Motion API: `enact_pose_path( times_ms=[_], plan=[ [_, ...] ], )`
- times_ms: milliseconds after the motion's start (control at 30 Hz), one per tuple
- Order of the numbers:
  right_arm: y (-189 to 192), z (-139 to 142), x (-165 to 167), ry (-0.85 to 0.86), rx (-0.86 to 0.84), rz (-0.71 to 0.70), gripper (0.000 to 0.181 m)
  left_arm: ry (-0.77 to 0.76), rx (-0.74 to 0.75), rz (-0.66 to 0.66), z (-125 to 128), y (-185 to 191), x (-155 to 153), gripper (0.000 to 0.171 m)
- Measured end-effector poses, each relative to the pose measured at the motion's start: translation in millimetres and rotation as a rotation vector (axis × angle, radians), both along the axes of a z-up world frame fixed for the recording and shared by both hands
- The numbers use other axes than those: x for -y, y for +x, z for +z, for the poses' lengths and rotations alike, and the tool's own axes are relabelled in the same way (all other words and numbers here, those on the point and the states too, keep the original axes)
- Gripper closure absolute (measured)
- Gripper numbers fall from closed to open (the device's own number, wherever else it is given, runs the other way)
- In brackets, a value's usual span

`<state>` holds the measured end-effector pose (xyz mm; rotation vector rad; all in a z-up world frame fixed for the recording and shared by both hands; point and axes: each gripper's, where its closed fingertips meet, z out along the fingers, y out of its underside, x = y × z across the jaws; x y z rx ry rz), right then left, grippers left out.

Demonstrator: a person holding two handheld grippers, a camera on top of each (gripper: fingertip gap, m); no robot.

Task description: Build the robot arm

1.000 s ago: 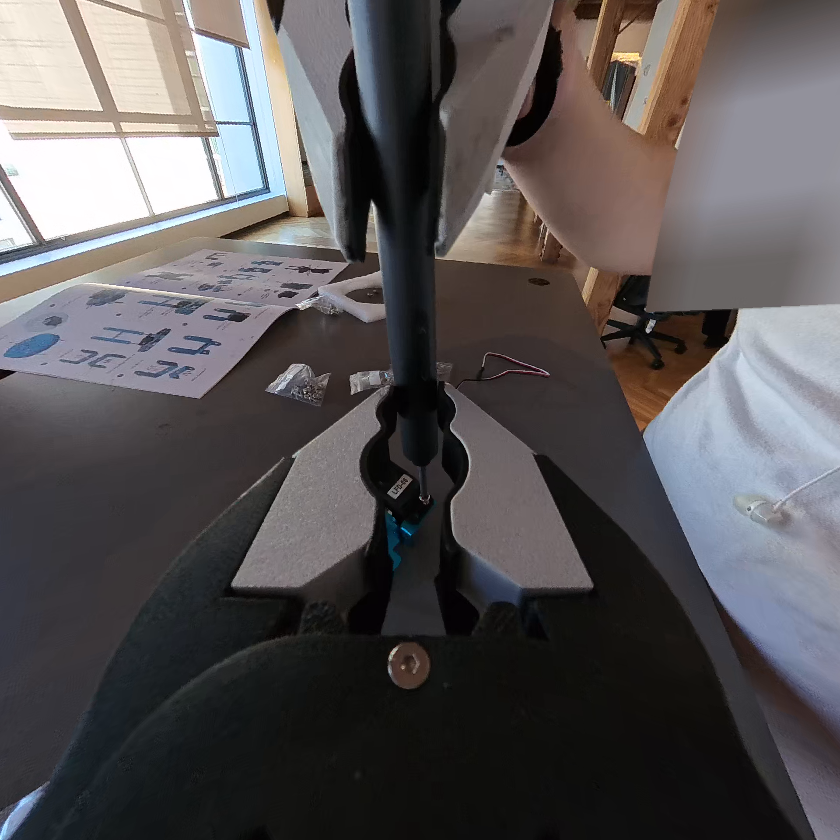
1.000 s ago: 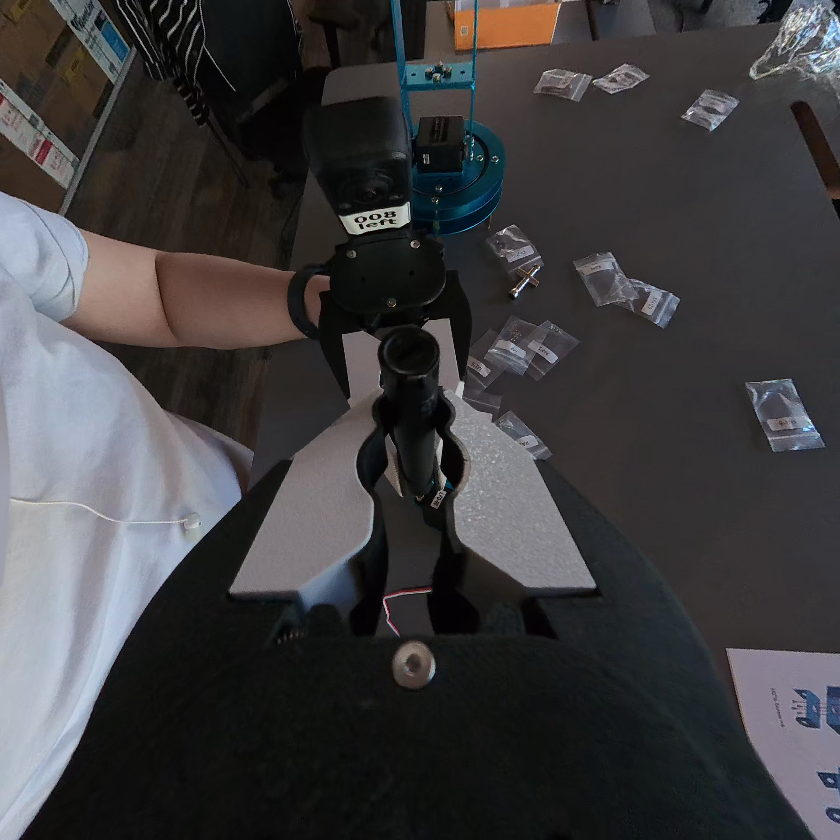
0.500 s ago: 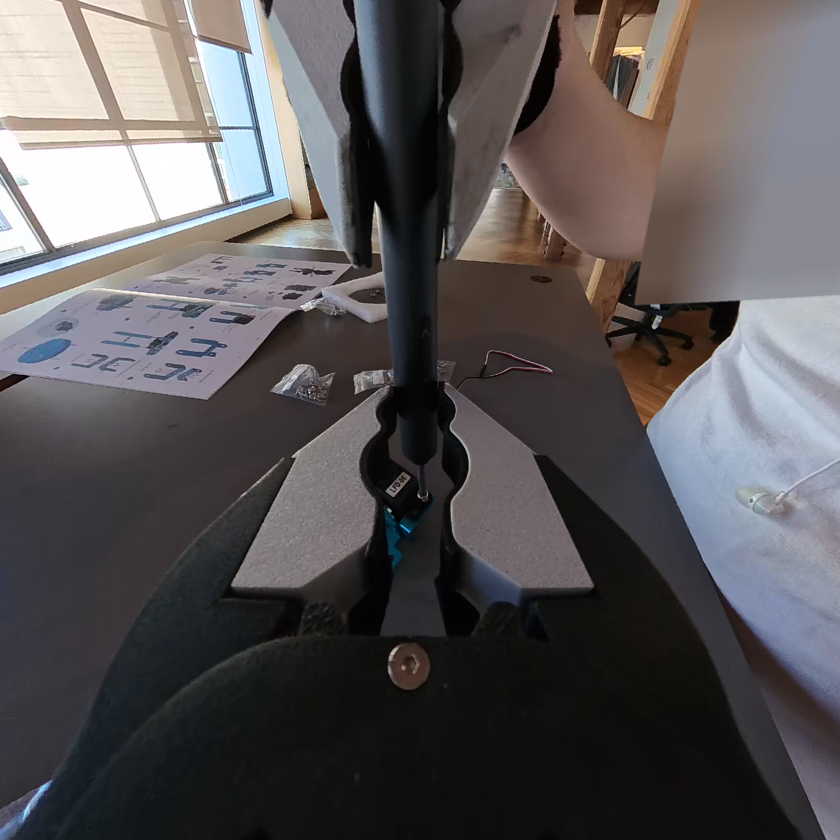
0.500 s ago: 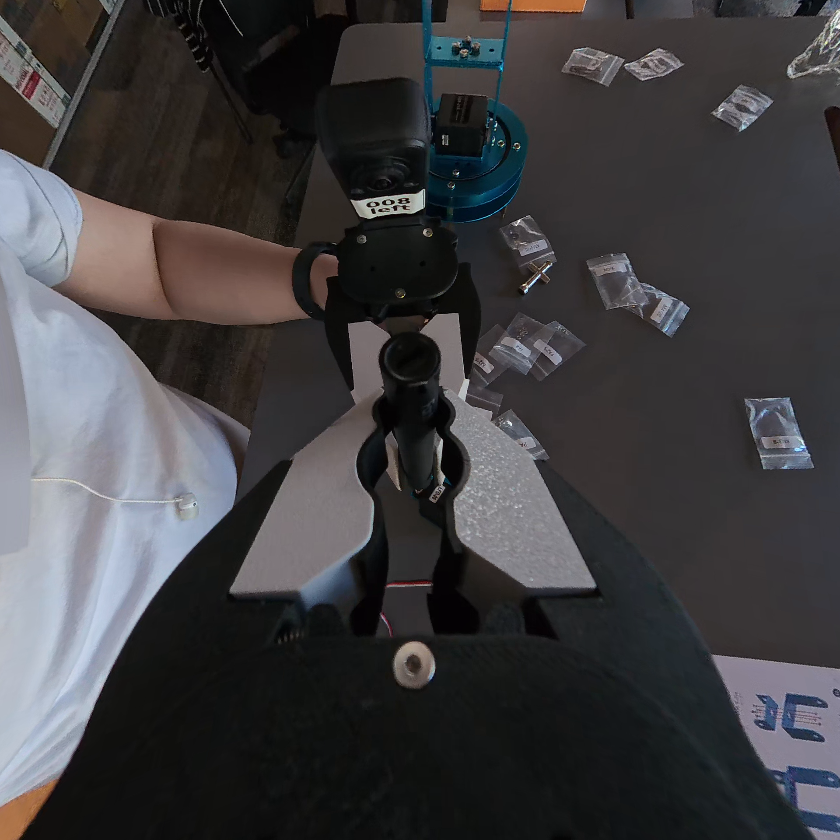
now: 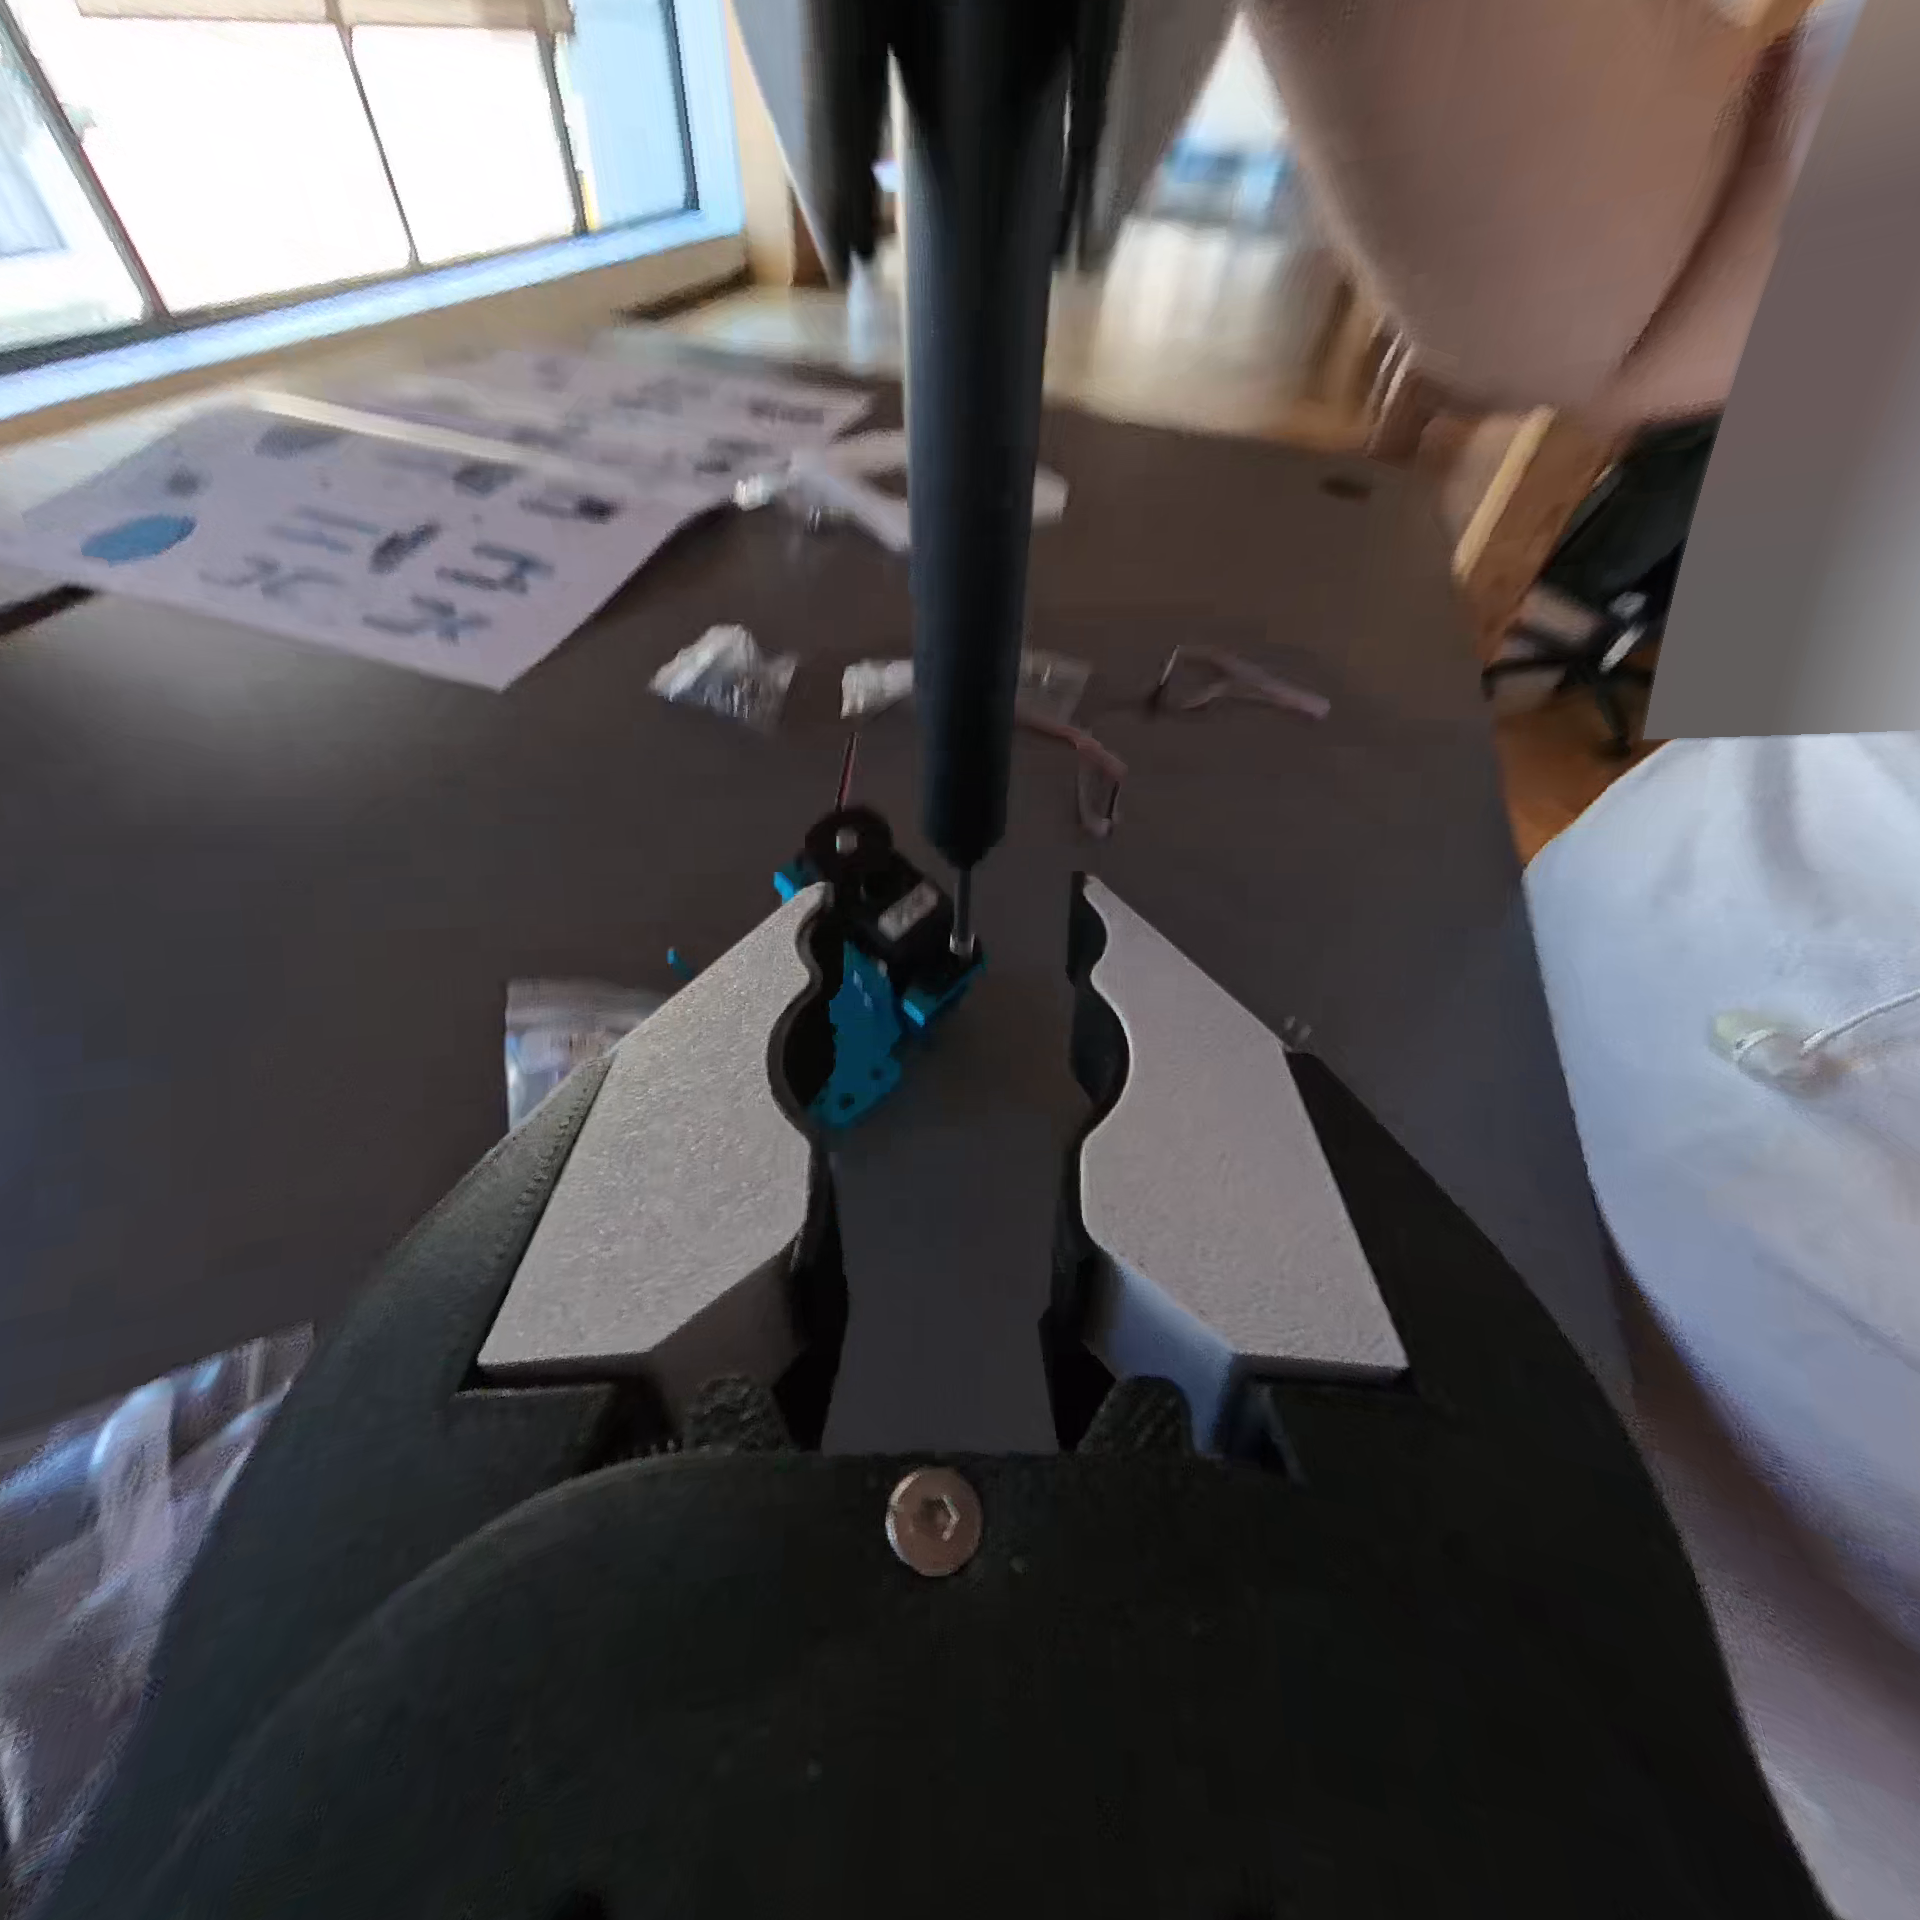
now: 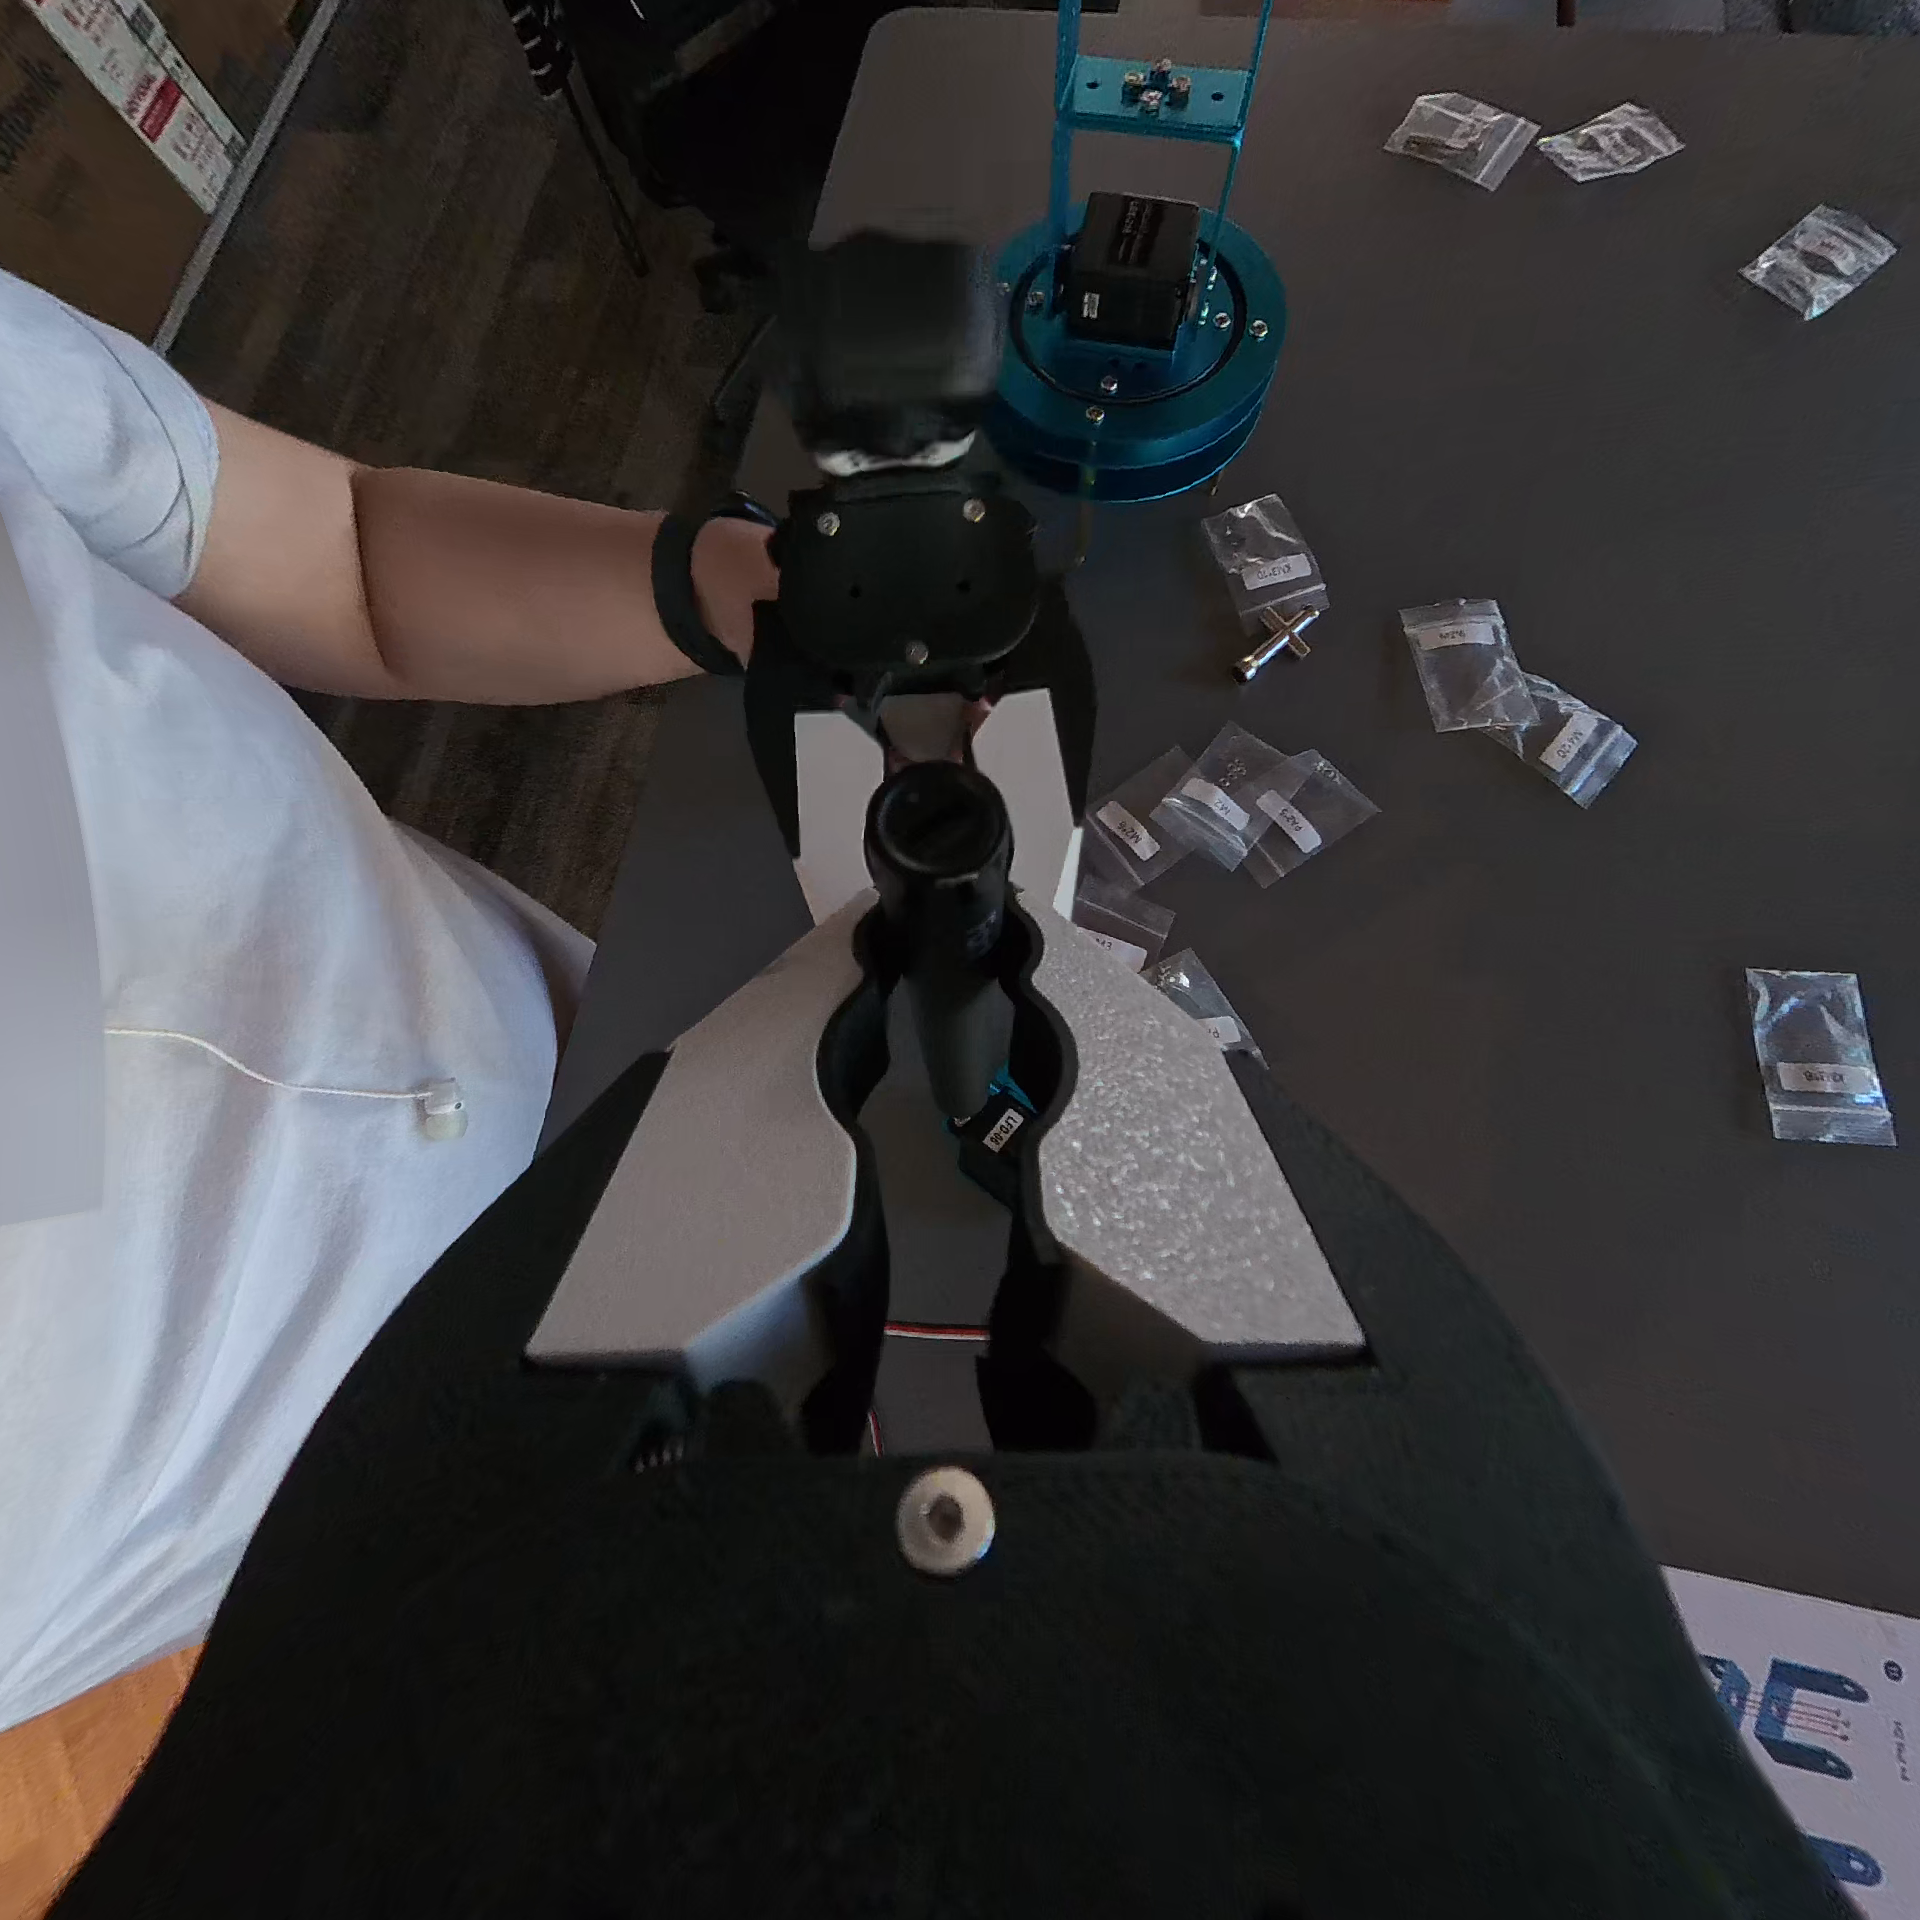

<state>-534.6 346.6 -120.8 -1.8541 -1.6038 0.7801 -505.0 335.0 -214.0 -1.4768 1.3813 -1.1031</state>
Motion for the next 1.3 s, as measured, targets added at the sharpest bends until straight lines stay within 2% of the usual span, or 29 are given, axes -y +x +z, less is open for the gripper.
enact_pose_path(
  times_ms=[100, 233, 367, 500, 833, 967, 1300],
  plan=[
    [-1, 0, 2, 0.006, 0.009, 0.027, 0.164, 0.111, -0.155, 0.07, -28, 3, -1, 0.131],
    [-4, -1, 6, 0.015, 0.029, 0.066, 0.164, 0.138, -0.158, 0.129, -34, 13, -4, 0.132],
    [-6, -2, 7, 0.027, 0.065, 0.102, 0.164, 0.17, -0.241, 0.143, -46, 18, -8, 0.131],
    [-8, -4, 5, 0.038, 0.115, 0.109, 0.164, 0.198, -0.257, 0.163, -48, 23, -12, 0.137],
    [-2, -5, -1, 0.104, 0.183, -0.033, 0.163, 0.194, -0.257, 0.164, -48, 24, -13, 0.138],
    [-6, -6, 10, 0.12, 0.18, 0.057, 0.163, 0.186, -0.256, 0.161, -48, 25, -13, 0.139],
    [-4, -5, 11, -0.008, 0.146, 0.295, 0.163, 0.174, -0.255, 0.155, -48, 25, -13, 0.139]
  ],
)
